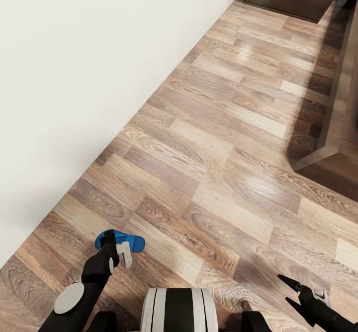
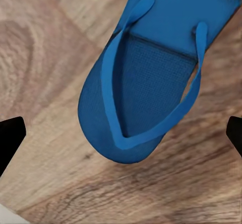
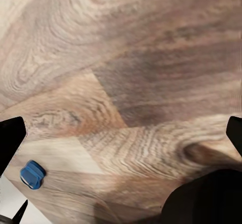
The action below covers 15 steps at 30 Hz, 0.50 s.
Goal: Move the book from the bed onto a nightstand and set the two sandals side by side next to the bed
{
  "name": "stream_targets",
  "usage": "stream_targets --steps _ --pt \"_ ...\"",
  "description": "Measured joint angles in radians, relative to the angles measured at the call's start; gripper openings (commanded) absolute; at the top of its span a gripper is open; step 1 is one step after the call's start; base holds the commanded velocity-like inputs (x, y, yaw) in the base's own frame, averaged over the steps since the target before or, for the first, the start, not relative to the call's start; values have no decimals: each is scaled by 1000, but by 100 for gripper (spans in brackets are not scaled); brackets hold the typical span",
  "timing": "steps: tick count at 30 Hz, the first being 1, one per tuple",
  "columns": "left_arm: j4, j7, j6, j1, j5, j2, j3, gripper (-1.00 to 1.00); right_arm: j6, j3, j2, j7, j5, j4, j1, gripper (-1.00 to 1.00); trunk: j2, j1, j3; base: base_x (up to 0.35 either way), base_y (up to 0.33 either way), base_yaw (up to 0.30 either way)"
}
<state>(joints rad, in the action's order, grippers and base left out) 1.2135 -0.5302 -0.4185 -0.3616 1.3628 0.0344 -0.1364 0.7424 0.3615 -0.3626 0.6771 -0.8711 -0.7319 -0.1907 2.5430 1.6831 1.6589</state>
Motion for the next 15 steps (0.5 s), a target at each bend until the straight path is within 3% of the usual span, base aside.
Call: stream_targets --steps 8,15 --pt "0 1 0 0 -1 -1 0 100 0 0 0 0 0 0 0 100 0 0 0 249 0 0" --pt "-1 0 1 0 0 -3 0 100 0 0 0 0 0 0 0 100 0 0 0 89 0 0"
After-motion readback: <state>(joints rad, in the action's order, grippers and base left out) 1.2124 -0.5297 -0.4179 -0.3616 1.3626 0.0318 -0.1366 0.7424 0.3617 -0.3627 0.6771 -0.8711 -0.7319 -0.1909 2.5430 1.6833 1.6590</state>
